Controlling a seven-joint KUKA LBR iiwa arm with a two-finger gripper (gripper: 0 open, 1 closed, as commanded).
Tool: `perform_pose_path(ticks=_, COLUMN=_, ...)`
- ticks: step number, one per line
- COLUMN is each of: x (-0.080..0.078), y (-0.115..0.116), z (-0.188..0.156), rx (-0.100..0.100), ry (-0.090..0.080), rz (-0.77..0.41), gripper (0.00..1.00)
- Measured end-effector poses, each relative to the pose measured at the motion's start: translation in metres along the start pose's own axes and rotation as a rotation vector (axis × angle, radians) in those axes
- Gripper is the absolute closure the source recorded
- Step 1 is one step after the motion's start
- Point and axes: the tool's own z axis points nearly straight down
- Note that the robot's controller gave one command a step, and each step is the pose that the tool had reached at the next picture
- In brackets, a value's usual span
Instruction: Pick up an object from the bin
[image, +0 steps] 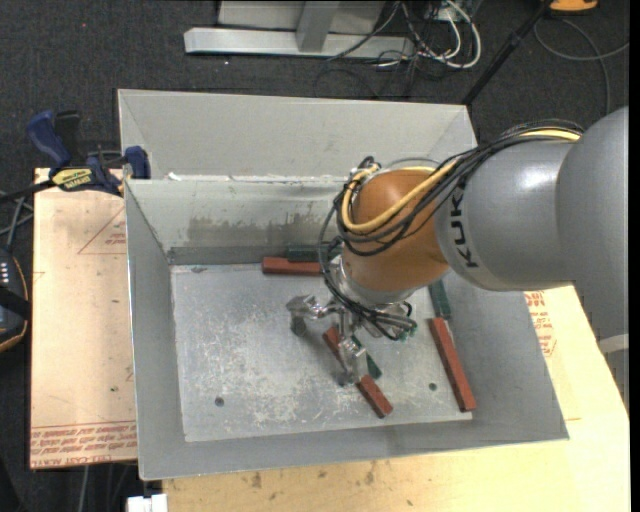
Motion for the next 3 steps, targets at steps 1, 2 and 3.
perform_pose_path(ticks=1, x=0.000, y=0.000, z=0.000, rx=0.000, ry=0.000, rz=0.000, gripper=0.00)
perform_pose_path(ticks=2, x=-0.028, y=-0.039, z=-0.040, rx=-0.001, ry=0.001, rz=-0.043, gripper=0.00)
perform_pose_path(ticks=3, x=-0.039, y=-0.056, z=-0.050, rx=0.005, ry=-0.008, rz=0.024, gripper=0.00)
